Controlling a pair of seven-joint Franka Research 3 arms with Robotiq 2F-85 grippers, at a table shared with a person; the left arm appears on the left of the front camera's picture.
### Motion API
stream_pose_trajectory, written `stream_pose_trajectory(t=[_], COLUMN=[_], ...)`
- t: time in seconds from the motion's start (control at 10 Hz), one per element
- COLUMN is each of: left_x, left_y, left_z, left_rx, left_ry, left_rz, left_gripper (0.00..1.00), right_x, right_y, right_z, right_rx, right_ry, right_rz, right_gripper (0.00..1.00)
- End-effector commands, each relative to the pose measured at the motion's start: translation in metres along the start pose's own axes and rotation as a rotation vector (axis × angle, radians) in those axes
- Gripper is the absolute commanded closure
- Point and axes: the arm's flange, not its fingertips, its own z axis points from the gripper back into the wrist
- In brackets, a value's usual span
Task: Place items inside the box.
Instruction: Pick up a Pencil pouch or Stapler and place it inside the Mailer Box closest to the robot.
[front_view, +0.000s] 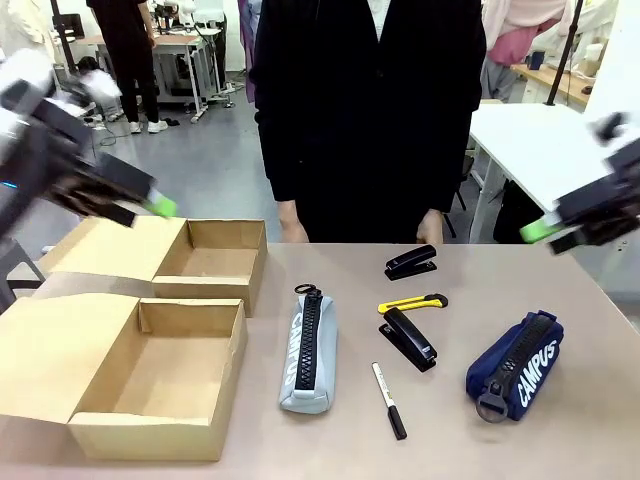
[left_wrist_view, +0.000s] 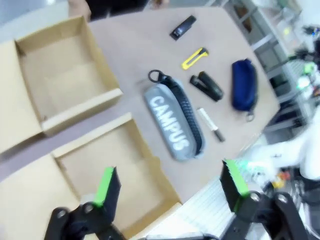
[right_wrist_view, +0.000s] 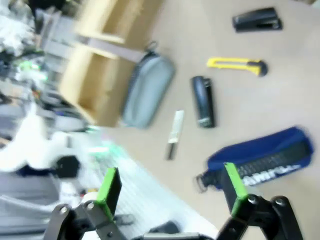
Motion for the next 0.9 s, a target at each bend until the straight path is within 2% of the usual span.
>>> stream_pose_trajectory(t=[0.0, 0.1, 0.2, 0.3, 0.4, 0.5, 0.6, 0.8], left_x=[-0.030, -0.048, -0.068, -0.088, -0.111, -0.125, -0.086, -0.086], left_y=[0.076, 0.111, 0.139, 0.157, 0.165, 0.164, 0.183, 0.183], left_z=[0.060, 0.083, 0.097, 0.103, 0.102, 0.092, 0.141, 0.141], left_rx=[-0.221, -0.316, -0.338, -0.334, -0.366, -0.342, -0.344, -0.344], left_ry=[-0.134, -0.245, -0.359, -0.457, -0.519, -0.565, -0.451, -0.451], left_rz=[0.174, 0.305, 0.431, 0.539, 0.588, 0.654, 0.561, 0.561], left_gripper=[0.00, 0.00, 0.00, 0.00, 0.00, 0.00, 0.00, 0.00], right_x=[-0.042, -0.070, -0.093, -0.110, -0.124, -0.129, -0.140, -0.140], right_y=[-0.065, -0.101, -0.131, -0.151, -0.166, -0.171, -0.162, -0.162], right_z=[0.083, 0.111, 0.126, 0.133, 0.138, 0.137, 0.167, 0.167], right_rx=[0.217, 0.312, 0.372, 0.376, 0.335, 0.274, 0.326, 0.326], right_ry=[-0.301, -0.470, -0.563, -0.637, -0.766, -0.824, -0.641, -0.641], right_rz=[-0.226, -0.304, -0.379, -0.435, -0.495, -0.527, -0.502, -0.502], right_gripper=[0.00, 0.00, 0.00, 0.00, 0.00, 0.00, 0.00, 0.00])
